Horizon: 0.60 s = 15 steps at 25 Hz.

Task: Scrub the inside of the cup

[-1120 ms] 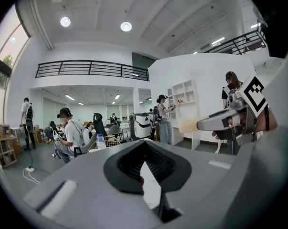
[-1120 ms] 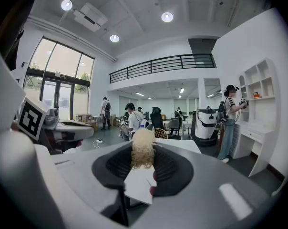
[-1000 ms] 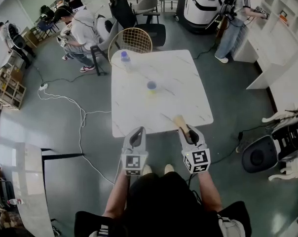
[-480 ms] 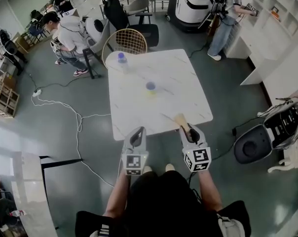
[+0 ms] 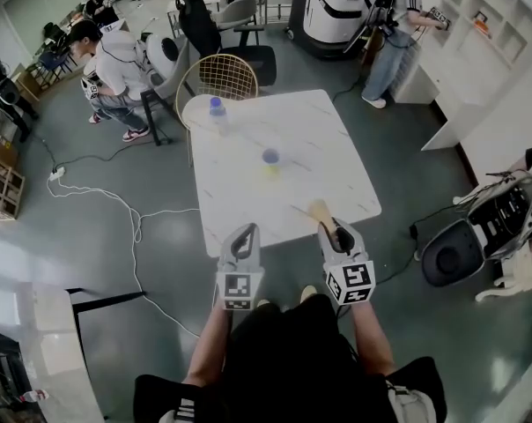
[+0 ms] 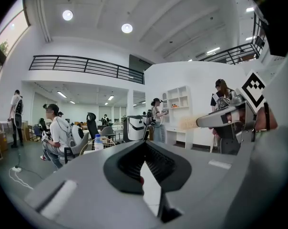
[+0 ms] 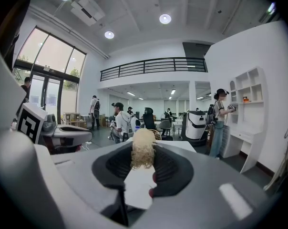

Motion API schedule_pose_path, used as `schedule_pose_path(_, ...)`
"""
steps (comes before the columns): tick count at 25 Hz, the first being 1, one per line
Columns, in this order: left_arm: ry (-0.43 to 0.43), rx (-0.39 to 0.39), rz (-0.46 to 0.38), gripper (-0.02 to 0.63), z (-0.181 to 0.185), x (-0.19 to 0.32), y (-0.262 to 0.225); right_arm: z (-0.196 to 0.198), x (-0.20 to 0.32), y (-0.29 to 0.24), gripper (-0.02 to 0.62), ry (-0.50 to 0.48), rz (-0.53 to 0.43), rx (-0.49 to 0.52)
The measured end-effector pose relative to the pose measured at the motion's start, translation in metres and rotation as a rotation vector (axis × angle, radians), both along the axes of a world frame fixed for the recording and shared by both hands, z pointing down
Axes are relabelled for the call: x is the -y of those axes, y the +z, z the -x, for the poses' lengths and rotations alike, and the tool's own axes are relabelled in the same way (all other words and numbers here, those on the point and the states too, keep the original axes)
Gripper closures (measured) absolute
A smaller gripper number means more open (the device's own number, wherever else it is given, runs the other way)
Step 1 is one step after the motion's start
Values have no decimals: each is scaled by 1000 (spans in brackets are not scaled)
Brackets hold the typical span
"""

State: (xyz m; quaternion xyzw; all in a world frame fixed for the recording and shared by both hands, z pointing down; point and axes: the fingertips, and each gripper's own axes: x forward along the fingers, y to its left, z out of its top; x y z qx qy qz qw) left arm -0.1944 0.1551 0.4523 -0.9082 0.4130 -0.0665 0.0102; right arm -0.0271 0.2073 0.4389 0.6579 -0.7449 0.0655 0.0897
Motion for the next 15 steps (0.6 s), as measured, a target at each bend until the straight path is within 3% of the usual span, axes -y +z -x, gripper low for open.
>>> schedule_pose_path(6,-5,3,10,598,-14,19,13,-16,25,15,487,-6,13,11)
schedule_pose_path(15,-91,20,28,598,-58,70,9,-51,98,17,487,-125,33,35)
